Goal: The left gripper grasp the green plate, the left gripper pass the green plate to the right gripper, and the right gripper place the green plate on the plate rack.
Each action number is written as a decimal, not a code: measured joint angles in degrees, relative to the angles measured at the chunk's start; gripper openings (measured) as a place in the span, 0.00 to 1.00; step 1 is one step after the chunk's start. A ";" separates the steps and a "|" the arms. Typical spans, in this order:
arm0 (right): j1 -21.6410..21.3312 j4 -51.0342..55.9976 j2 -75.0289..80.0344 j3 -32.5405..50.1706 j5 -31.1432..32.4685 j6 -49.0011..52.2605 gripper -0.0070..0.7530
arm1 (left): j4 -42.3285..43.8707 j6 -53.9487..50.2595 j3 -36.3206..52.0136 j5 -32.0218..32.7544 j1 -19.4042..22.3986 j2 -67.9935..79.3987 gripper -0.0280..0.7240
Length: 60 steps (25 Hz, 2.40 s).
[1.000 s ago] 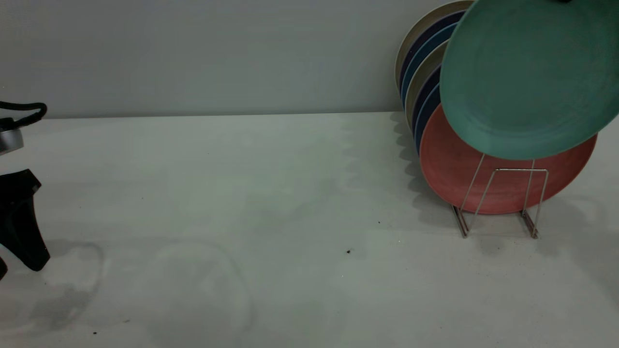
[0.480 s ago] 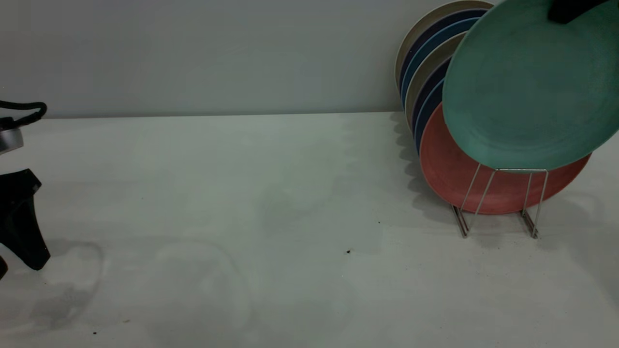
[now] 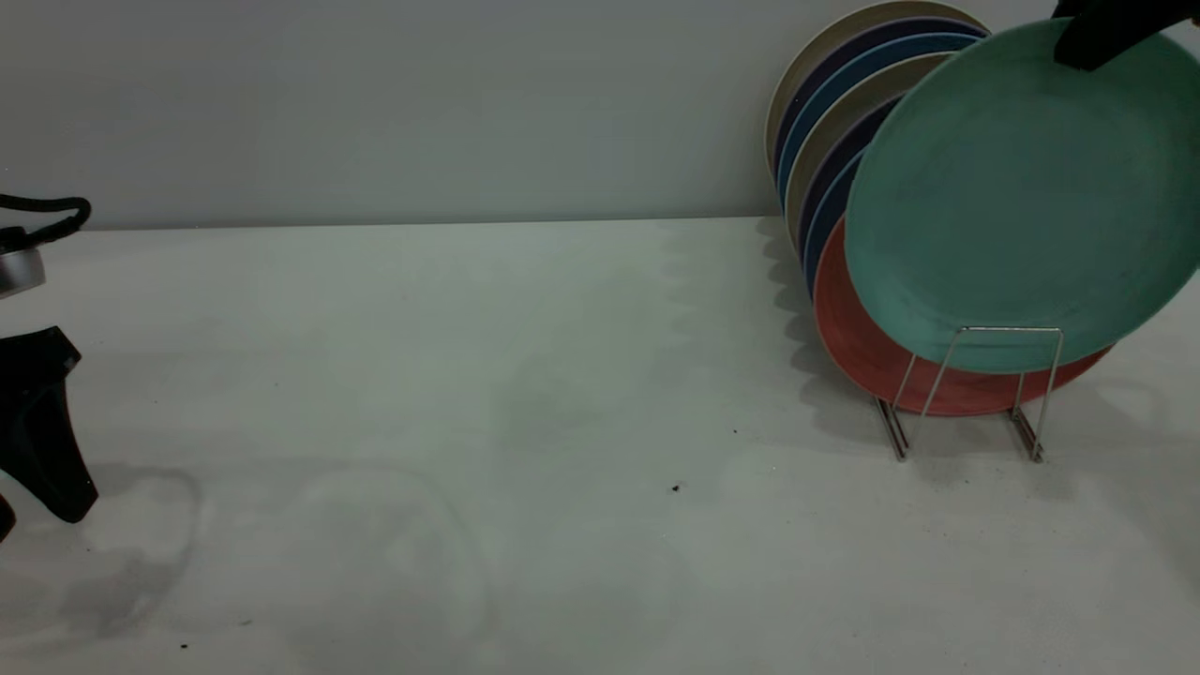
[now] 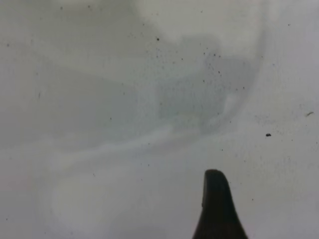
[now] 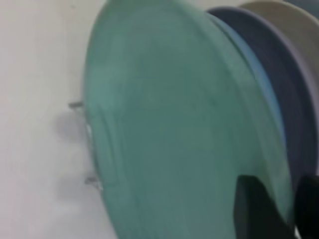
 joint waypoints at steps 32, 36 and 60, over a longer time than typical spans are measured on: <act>0.00 -7.19 -8.46 0.35 25.16 77.86 0.42 | 15.45 -9.30 -13.12 18.06 -4.93 -14.09 0.74; 0.00 -13.46 -16.42 2.87 25.50 84.04 0.42 | 15.78 -10.21 -13.12 23.28 -5.39 -23.26 0.74; 0.00 -11.78 -82.49 43.60 26.52 78.46 0.42 | 9.72 -16.95 18.44 28.23 -5.45 -101.14 0.74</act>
